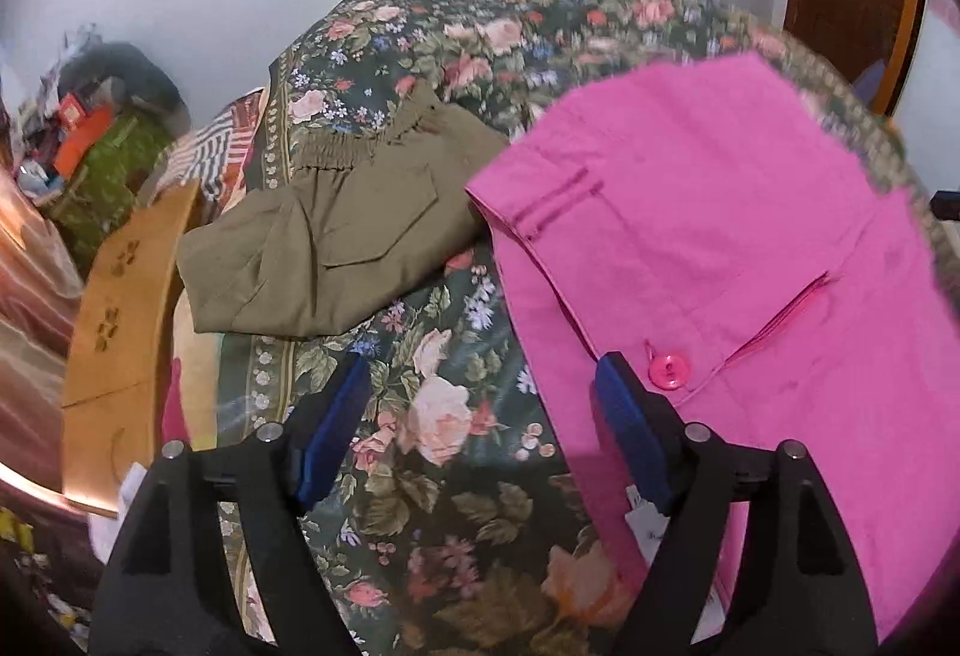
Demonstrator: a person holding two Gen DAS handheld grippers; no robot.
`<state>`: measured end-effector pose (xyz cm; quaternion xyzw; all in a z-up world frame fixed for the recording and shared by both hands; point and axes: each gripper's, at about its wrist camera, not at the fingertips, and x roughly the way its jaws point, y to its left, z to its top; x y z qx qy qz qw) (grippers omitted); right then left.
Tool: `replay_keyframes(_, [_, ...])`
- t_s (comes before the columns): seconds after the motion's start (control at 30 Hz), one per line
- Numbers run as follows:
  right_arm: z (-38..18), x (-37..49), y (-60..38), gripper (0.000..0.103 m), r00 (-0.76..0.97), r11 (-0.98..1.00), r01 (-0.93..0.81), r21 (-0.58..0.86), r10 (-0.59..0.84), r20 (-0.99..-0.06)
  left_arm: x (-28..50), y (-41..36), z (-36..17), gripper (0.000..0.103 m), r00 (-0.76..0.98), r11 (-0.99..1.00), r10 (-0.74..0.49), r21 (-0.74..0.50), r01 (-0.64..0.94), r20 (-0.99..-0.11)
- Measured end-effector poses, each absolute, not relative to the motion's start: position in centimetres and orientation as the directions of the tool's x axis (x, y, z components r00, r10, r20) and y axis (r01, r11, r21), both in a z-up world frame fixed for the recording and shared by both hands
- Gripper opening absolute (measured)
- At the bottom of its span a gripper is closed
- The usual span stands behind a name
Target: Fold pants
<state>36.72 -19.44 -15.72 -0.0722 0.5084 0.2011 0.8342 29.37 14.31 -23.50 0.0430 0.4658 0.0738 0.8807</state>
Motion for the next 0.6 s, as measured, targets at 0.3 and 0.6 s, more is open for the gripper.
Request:
replay_keyframes(0.3, [-10.9, 39.0, -15.8, 0.068, 0.509, 0.885, -0.450, 0.119, 0.364, -0.780, 33.5, 18.8, -21.7, 0.082, 0.544, 0.986, 0.109, 0.022, -0.163, -0.832])
replay_keyframes(0.6, [-13.9, 45.8, -11.8, 0.068, 0.479, 0.880, -0.455, 0.136, 0.371, -0.796, 40.0, 19.4, -25.7, 0.081, 0.491, 0.981, -0.013, -0.106, -0.161, -0.871])
